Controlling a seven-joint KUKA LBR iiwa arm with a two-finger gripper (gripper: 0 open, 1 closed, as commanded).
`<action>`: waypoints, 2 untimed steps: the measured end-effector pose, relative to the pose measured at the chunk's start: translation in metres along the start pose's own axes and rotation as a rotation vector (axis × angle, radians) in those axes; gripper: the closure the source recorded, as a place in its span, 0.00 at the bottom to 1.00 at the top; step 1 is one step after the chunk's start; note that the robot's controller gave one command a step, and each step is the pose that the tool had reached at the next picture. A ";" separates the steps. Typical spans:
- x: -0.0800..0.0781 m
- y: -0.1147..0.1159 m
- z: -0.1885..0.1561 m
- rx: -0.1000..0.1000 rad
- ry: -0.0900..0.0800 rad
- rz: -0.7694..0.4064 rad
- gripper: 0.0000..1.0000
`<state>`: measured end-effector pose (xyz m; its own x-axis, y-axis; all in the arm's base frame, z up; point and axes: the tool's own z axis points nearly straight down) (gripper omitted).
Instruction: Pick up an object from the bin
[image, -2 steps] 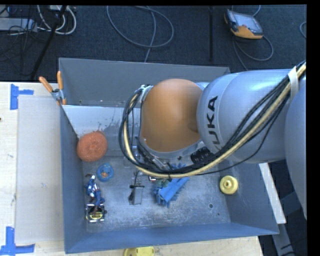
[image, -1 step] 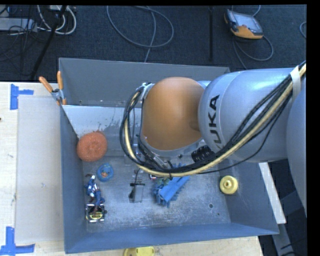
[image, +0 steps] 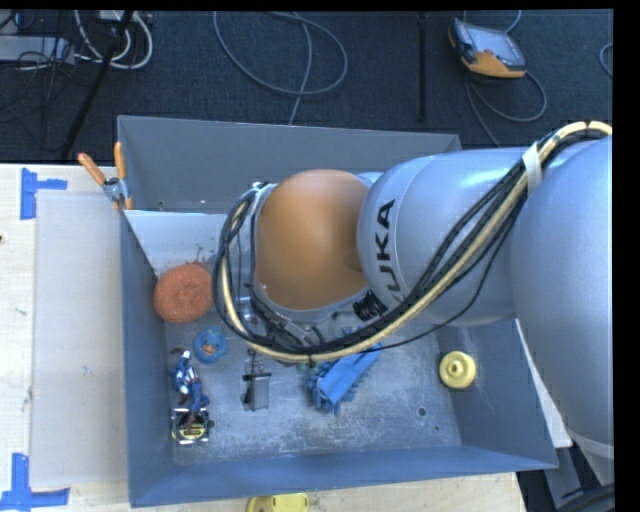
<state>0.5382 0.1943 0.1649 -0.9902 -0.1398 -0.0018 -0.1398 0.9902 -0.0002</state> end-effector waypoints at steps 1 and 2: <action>-0.019 0.029 0.009 -0.001 0.001 -0.381 0.00; -0.052 0.025 0.031 -0.001 -0.002 -0.676 0.00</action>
Offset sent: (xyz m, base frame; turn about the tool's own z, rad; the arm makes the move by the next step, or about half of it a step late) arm 0.0475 0.0309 -0.0319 -0.6763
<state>0.5859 0.2263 0.1337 -0.6848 -0.7287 -0.0037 -0.7287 0.6848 -0.0007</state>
